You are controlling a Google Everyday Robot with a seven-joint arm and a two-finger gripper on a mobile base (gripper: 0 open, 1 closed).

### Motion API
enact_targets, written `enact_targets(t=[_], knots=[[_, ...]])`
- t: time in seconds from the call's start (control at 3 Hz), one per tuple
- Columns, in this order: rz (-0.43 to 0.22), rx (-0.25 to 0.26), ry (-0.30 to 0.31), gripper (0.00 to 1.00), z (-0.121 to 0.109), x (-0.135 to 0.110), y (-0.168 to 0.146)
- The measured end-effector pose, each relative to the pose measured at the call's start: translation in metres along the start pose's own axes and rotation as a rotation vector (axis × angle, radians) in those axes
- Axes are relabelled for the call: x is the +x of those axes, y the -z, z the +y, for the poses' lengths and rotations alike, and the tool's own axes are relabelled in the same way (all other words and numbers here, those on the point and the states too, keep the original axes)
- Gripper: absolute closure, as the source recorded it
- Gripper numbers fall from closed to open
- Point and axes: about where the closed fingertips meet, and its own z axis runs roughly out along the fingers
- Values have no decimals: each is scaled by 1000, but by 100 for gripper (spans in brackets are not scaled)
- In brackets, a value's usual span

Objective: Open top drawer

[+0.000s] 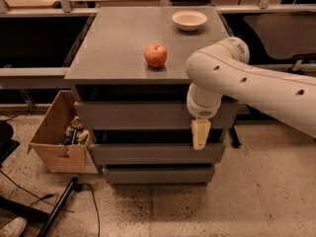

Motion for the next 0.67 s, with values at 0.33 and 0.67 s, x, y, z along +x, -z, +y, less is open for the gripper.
enact_targets(t=[0.33, 0.67], knots=[[79, -45, 4, 0, -7, 13, -34], [93, -73, -21, 0, -14, 21, -49]])
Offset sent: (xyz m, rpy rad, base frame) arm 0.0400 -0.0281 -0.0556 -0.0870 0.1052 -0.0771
